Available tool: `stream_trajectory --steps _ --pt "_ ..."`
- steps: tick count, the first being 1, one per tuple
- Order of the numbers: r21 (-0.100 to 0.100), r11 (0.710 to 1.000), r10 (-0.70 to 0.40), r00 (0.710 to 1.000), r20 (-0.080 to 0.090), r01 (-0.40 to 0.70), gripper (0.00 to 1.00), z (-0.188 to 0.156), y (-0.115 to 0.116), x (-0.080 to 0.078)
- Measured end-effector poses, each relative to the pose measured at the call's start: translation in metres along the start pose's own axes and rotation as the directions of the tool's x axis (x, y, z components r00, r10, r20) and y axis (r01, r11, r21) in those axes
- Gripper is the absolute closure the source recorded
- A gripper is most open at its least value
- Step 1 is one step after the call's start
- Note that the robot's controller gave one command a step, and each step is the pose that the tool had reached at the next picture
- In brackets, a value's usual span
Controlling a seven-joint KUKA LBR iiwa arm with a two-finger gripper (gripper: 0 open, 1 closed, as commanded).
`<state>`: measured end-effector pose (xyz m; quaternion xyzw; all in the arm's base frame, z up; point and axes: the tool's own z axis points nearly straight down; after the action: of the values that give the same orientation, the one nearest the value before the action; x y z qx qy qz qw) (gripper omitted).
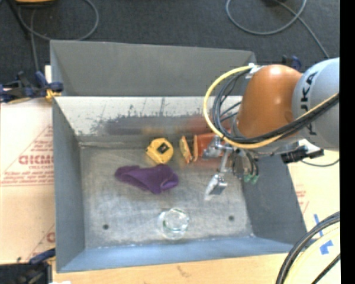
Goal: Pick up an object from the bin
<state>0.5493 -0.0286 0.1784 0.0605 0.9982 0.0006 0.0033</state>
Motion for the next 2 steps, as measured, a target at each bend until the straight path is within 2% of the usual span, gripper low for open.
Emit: stream_trajectory --steps 1,2 --pt "0.002 1.0 -0.008 1.0 -0.009 0.008 0.0 -0.027 0.037 -0.005" --pt "0.001 0.995 -0.097 0.995 0.008 0.097 0.0 0.001 0.051 -0.001"
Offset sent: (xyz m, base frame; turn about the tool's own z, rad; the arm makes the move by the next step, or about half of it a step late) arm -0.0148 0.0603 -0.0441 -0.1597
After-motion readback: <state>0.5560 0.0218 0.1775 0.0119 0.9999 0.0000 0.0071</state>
